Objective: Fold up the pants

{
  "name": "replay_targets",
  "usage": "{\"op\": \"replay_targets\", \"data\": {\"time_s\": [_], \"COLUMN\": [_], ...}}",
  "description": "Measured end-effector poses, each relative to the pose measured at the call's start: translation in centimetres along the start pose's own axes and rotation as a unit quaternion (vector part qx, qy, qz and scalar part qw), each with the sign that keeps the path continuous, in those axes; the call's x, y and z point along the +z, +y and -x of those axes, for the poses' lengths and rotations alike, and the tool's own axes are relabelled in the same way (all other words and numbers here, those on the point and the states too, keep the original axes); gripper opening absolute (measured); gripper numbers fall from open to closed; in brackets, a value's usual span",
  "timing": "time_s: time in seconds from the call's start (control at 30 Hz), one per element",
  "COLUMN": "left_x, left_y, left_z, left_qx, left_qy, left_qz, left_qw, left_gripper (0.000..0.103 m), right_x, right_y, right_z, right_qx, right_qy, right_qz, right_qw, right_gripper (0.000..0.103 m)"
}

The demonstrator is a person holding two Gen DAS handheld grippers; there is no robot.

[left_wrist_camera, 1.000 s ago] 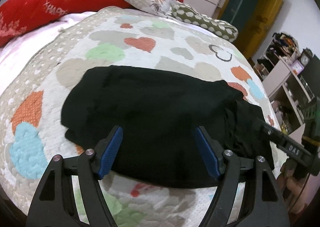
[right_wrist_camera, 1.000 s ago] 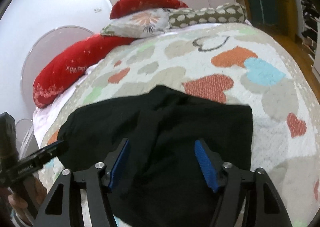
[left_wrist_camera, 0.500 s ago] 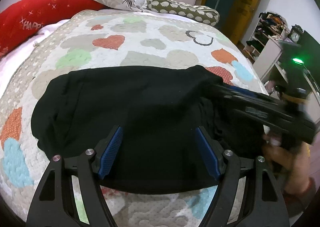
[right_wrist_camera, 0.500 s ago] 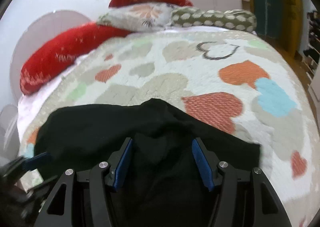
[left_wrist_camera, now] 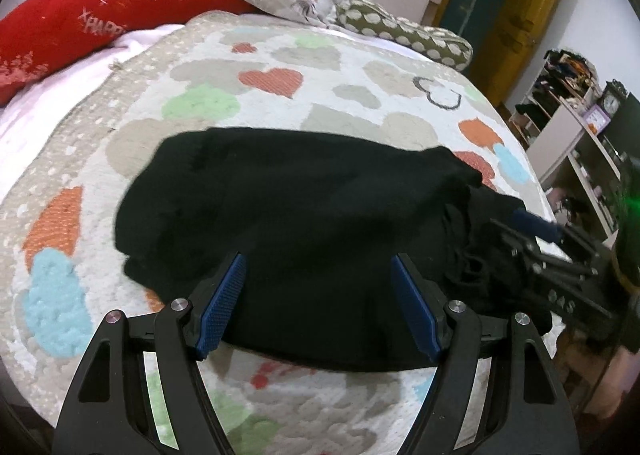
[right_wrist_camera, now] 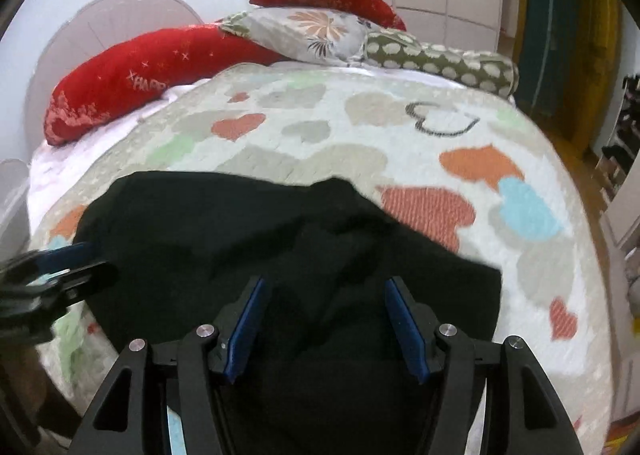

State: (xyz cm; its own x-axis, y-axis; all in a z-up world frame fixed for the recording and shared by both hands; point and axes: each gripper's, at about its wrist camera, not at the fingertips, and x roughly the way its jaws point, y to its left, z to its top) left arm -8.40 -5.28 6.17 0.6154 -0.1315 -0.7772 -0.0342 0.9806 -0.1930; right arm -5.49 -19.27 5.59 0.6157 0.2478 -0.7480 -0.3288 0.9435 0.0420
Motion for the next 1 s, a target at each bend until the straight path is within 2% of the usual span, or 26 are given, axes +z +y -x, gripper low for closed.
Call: {"op": "replay_targets", "data": {"time_s": [0.07, 0.17, 0.27, 0.37, 0.43, 0.57, 0.67, 0.83, 0.9, 1.0], "left_x": [0.0, 0.0, 0.0, 0.0, 0.1, -0.5, -1.6, -2.8, -2.9, -2.8], "left_y": [0.4, 0.9, 1.6, 2.7, 3.4, 4.8, 6.8, 9.6, 10.1, 10.4], "left_z": [0.5, 1.3, 2.2, 2.9, 3.1, 3.6, 3.9, 2.9, 2.2, 1.2], "left_qx": [0.004, 0.008, 0.011, 0.016, 0.014, 0.011, -0.004, -0.004, 0.004, -0.007], "left_qy": [-0.004, -0.012, -0.022, -0.031, -0.032, -0.033, -0.034, -0.026, -0.015, -0.004], "left_qz": [0.003, 0.006, 0.009, 0.022, 0.034, 0.055, 0.091, 0.158, 0.167, 0.181], "left_qw": [1.0, 0.9999, 0.9996, 0.9992, 0.9988, 0.9979, 0.9952, 0.9871, 0.9859, 0.9835], "left_gripper": [0.075, 0.075, 0.075, 0.075, 0.075, 0.075, 0.075, 0.075, 0.075, 0.075], "right_x": [0.3, 0.1, 0.5, 1.5, 2.4, 3.5, 4.4, 6.5, 7.5, 8.9], "right_y": [0.1, 0.2, -0.1, 0.8, 2.0, 4.5, 6.7, 10.1, 11.1, 12.7], "right_z": [-1.4, -3.8, -3.1, -1.2, -0.8, -2.2, -3.7, -6.2, -7.4, -9.0], "right_qx": [-0.005, 0.014, 0.022, 0.053, 0.094, 0.17, 0.201, 0.22, 0.226, 0.231], "right_qy": [0.01, 0.05, 0.048, 0.019, 0.009, 0.02, 0.029, 0.032, 0.036, 0.041], "right_qz": [-0.001, -0.008, -0.02, -0.021, -0.016, -0.029, -0.022, 0.02, 0.032, 0.049], "right_qw": [1.0, 0.999, 0.998, 0.998, 0.995, 0.985, 0.979, 0.975, 0.973, 0.971], "right_gripper": [0.06, 0.06, 0.06, 0.061, 0.064, 0.067, 0.067, 0.067, 0.068, 0.069]}}
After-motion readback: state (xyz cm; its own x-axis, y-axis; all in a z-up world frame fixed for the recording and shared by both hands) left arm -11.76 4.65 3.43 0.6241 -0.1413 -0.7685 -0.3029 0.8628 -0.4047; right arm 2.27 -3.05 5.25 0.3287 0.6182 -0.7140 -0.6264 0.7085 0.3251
